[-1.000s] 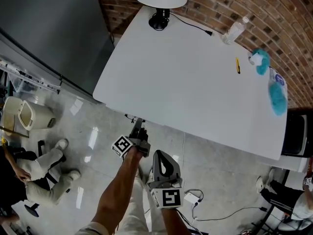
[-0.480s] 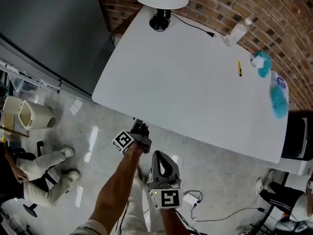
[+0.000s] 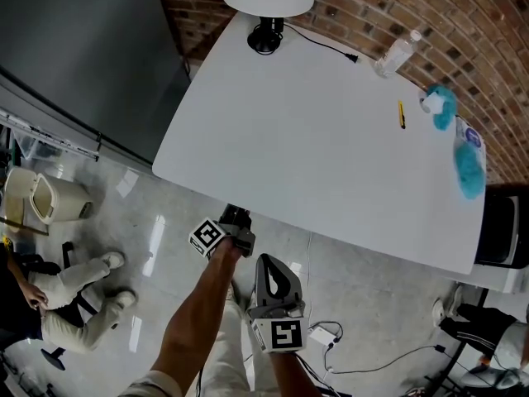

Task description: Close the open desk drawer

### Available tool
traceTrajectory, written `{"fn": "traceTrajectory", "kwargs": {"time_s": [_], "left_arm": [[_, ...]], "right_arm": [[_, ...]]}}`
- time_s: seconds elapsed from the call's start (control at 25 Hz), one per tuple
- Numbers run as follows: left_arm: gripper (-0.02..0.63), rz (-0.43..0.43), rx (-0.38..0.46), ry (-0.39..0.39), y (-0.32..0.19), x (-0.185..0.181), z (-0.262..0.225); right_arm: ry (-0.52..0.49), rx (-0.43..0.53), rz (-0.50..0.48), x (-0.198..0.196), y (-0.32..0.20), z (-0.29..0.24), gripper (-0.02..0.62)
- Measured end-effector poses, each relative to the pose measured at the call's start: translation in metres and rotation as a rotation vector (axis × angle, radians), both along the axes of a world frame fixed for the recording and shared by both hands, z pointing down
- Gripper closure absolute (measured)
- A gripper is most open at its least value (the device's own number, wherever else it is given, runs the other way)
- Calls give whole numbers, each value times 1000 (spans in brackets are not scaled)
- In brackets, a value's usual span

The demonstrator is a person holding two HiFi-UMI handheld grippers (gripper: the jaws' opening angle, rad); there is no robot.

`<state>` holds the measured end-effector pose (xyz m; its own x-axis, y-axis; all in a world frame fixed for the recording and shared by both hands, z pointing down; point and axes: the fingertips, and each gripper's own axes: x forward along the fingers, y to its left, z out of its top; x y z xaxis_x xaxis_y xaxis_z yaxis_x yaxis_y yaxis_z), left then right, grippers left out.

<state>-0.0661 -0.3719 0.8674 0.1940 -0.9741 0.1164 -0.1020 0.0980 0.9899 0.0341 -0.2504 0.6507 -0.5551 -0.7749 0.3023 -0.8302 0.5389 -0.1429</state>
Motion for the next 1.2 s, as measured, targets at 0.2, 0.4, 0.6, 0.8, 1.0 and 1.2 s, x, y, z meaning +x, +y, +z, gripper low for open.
{"fn": "traceTrajectory", "kwargs": {"time_s": [0.2,0.4,0.6,0.8,1.0,1.2], "left_arm": [[592,-2,2,26,3,-2,3],[591,22,13,29,13,2,4],[591,20,33,29,13,8,-10],[591,29,50,-20,23,4,-19],[592,11,68,111,29,13,-32],[591,6,65,103,43,10,-36]], "right_arm": [[-7,-3,4,-5,2,-2,594],[5,-2,10,-6,4,1,594],[7,-4,18,-7,4,0,594],[9,-2,17,-13,6,-3,594],[12,0,27,-12,7,-2,594],[7,0,35,-11,9,-6,594]]}}
